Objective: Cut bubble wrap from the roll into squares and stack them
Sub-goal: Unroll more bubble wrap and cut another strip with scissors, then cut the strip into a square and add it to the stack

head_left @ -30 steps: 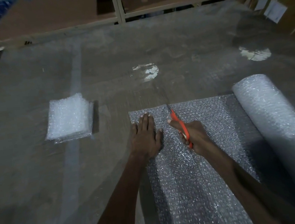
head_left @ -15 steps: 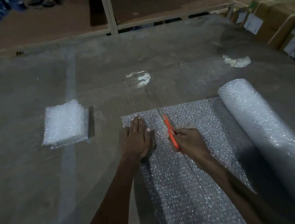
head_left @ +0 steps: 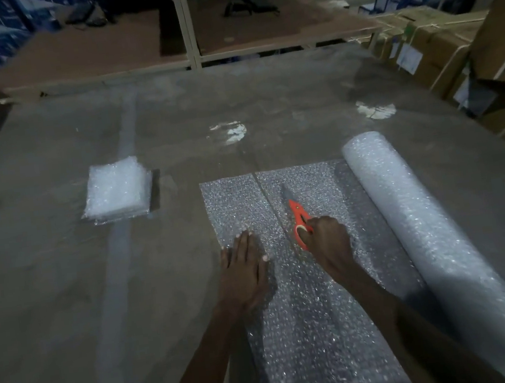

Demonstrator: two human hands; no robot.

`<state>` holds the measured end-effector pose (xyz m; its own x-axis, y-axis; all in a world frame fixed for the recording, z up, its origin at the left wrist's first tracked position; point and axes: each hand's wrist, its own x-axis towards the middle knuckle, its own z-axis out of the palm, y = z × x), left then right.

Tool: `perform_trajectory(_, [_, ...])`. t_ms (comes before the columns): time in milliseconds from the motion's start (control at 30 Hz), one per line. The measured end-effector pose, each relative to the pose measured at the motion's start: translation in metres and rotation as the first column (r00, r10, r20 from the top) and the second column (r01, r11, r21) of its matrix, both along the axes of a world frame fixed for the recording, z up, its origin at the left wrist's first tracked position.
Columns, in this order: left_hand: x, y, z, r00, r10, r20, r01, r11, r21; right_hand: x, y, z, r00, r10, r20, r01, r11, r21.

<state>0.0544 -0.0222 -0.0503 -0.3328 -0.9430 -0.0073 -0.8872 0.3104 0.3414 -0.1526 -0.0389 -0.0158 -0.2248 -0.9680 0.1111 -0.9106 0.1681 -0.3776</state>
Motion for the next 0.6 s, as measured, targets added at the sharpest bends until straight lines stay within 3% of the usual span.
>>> perform_trajectory(200, [-0.018, 0.053, -0.003, 0.996, 0.057, 0.072, -0.056, 0.998, -0.018, 0.002, 0.001, -0.017, 0.996, 0.056, -0.069, -0.056, 0.998, 0.000])
perform_trajectory(333, [-0.017, 0.073, -0.009, 0.986, 0.097, 0.133, -0.098, 0.995, 0.000, -0.001, 0.008, -0.039, 0.959, 0.161, -0.235, -0.152, 0.987, 0.055])
perform_trajectory(433, [-0.008, 0.077, -0.013, 0.981, 0.112, 0.161, -0.115, 0.993, 0.013, 0.000, 0.012, -0.037, 0.963, 0.162, -0.214, -0.154, 0.987, 0.052])
perform_trajectory(500, [0.000, 0.077, -0.014, 0.980, 0.121, 0.159, -0.124, 0.992, 0.010, 0.004, 0.021, -0.032, 0.967, 0.111, -0.231, -0.131, 0.989, -0.072])
perform_trajectory(600, [0.016, 0.072, -0.013, 0.979, 0.111, 0.171, -0.117, 0.993, 0.025, 0.016, 0.035, -0.025, 0.969, 0.163, -0.187, -0.214, 0.929, -0.301])
